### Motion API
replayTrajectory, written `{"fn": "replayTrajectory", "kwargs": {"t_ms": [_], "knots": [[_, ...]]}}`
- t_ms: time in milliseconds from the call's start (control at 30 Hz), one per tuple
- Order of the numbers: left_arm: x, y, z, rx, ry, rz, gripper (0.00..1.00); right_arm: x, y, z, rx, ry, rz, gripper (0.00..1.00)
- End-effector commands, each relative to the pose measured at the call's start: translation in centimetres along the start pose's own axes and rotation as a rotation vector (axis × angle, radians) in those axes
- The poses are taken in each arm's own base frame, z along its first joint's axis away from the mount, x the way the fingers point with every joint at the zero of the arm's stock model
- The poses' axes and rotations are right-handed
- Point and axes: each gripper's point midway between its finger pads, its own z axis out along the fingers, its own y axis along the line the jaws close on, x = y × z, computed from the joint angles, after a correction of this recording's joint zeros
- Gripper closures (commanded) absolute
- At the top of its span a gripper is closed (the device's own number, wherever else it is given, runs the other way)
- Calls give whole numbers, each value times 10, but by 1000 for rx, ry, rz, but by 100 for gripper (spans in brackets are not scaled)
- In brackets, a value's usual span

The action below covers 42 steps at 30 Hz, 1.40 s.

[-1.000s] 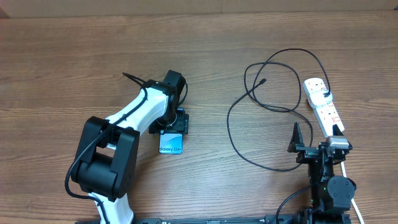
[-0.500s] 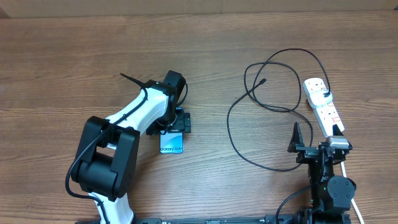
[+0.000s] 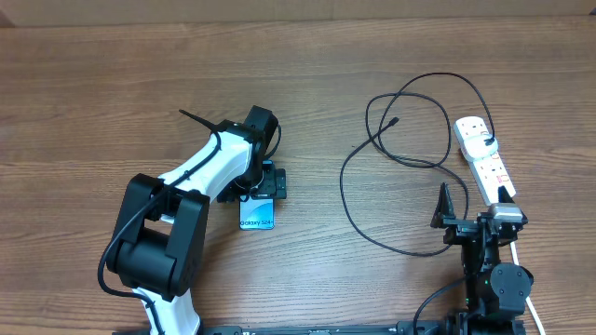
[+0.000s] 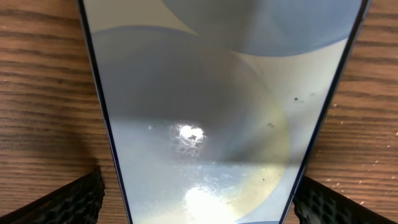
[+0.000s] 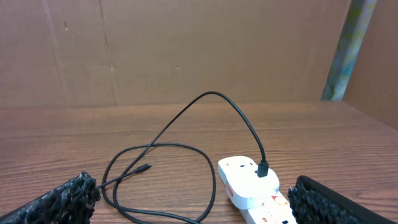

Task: Plug charger to phone and switch on socket
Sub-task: 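Grasp the blue phone's edge with the left gripper, then lift the phone with the left gripper and stand it upright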

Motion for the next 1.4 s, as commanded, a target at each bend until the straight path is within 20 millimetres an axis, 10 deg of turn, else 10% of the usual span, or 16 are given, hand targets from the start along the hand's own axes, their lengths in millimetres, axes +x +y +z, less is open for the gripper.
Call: {"fn": "replayTrajectory", "kwargs": {"t_ms": [0, 367, 933, 1367], "knots": [[9, 1, 13, -10, 40, 48, 0, 2, 3, 0, -13, -5, -5, 0], [21, -4, 28, 34, 69, 46, 3, 2, 3, 0, -13, -2, -5, 0], [27, -9, 29, 74, 97, 41, 35, 2, 3, 0, -13, -2, -5, 0], [14, -50, -8, 422, 161, 23, 43, 2, 3, 0, -13, -2, -5, 0]]}}
